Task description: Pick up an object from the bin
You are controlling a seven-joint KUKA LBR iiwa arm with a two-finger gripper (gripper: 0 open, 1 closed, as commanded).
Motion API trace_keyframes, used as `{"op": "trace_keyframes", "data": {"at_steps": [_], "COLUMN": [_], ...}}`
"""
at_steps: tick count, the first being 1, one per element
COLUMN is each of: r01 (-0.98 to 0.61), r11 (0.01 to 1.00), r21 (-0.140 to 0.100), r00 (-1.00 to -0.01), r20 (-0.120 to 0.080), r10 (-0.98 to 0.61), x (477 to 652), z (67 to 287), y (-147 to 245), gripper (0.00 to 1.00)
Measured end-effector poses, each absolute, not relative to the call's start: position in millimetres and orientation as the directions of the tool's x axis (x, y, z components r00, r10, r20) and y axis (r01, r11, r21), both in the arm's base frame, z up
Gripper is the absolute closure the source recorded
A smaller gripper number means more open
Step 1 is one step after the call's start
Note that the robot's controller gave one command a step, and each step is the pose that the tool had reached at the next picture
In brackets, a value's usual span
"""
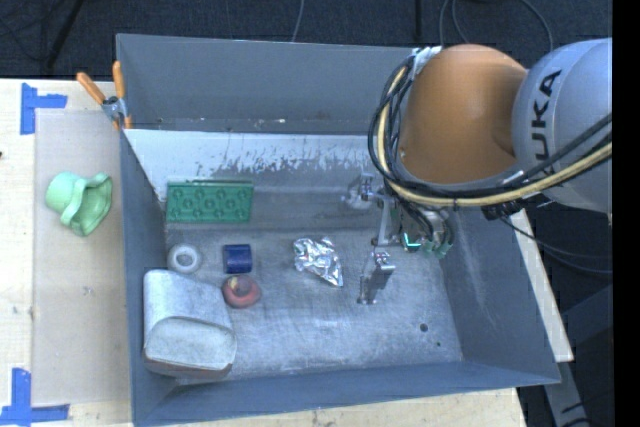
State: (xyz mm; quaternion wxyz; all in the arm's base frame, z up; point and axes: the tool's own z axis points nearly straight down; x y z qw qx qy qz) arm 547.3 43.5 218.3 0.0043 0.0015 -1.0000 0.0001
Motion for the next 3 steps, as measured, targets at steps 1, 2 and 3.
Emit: {"op": "trace_keyframes", "data": {"at_steps": [1, 2, 3], "r01": [-0.303, -0.299, -0.339], "r11": [0.953, 0.954, 0.941], "r21": [0.001, 0.000, -0.003], "r00": [-0.953, -0.954, -0.941], "r20": [0.000, -0.008, -0.010], "r10": [-0.303, -0.299, -0.339], "x": [599.9, 602.5, 605.4], "z": [72.6, 78.7, 234.0], "y": [51.9, 51.6, 49.4], "gripper": [0.00, 1.00, 1.00]}}
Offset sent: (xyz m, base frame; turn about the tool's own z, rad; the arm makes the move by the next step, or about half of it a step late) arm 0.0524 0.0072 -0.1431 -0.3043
